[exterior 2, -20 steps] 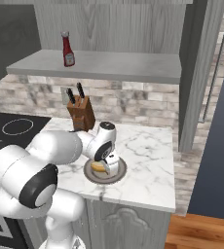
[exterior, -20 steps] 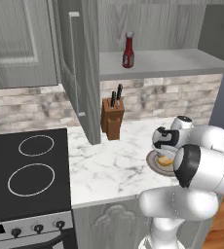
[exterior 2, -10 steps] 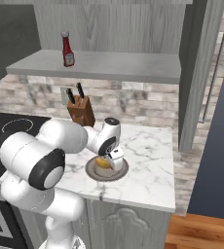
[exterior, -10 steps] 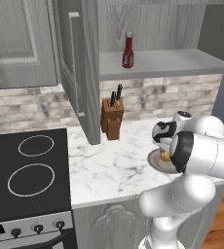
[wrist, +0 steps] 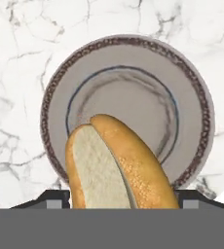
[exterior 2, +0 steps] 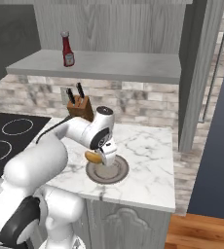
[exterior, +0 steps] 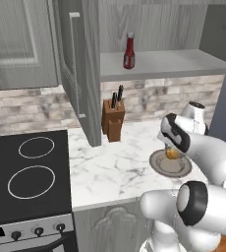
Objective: Move the hot dog bun to the plate on the dining table and place the condiment next to that plate. Then navigate to the fridge and take the sausage and place it on the plate as well.
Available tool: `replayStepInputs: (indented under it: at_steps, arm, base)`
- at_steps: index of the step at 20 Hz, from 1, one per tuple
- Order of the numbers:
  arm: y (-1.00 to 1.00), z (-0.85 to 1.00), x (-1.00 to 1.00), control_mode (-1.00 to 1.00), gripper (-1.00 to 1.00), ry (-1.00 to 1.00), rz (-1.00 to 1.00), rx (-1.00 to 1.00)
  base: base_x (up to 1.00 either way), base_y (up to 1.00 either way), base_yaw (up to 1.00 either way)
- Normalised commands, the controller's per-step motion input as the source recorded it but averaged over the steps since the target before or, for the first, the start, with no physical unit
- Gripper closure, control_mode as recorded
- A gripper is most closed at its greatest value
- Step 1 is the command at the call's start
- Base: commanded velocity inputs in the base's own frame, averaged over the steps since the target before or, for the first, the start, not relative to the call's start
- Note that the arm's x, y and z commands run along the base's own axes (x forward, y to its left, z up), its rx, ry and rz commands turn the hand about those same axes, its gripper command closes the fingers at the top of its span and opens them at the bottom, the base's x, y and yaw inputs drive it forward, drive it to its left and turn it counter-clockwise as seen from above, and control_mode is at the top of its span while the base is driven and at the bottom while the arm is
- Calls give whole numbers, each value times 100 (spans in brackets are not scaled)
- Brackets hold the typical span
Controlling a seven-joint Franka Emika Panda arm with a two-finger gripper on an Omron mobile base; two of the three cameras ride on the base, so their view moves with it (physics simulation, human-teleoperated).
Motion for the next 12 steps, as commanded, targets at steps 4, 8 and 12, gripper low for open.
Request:
replayStepInputs:
  at_steps: [4,8,12]
  arm:
    - [51,98,-78,-100,100,0,4,-4]
    - [57,78,-67,-100,100,3,14,-9]
    - [64,40,-51,-100,100,4,23,-14]
  base:
    - [0,0,0]
    - [0,0,0]
    - [0,0,0]
